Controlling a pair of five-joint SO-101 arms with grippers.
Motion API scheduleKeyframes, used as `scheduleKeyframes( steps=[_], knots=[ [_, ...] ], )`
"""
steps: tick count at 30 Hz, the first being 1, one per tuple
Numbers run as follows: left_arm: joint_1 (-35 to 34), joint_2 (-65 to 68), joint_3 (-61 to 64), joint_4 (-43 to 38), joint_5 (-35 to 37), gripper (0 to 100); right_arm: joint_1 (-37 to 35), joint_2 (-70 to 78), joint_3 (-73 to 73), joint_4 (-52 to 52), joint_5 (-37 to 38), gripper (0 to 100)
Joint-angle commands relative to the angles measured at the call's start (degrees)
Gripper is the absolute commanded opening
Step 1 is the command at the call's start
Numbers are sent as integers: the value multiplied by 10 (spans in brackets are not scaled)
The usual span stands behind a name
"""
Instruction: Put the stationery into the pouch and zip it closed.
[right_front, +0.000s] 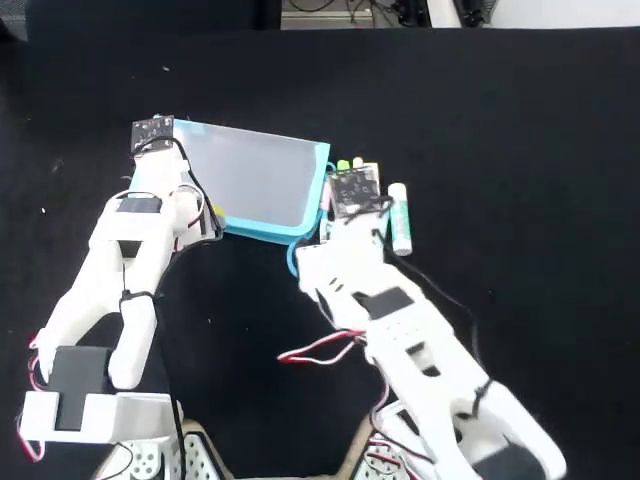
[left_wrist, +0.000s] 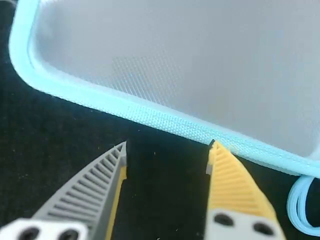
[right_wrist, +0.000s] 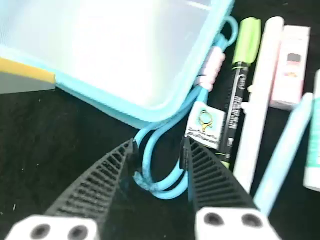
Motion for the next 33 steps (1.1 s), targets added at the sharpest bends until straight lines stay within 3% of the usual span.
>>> scheduleKeyframes(
  steps=[1,11,17,21,26,33],
  knots=[
    [5,-10,-1,-4,4,253,-29,43,-51,-14,-3,141],
    [5,-18,13,-3,4,253,26,151,-114,17,-5,143],
    [8,-98,65,-11,4,253,27,156,-137,70,-5,149],
    [7,-154,143,-93,25,255,26,157,-131,72,-5,203],
    [6,-190,220,-209,84,257,25,157,-130,69,-5,177],
    [23,-197,233,-270,86,257,28,218,-183,105,-5,177]
  ],
)
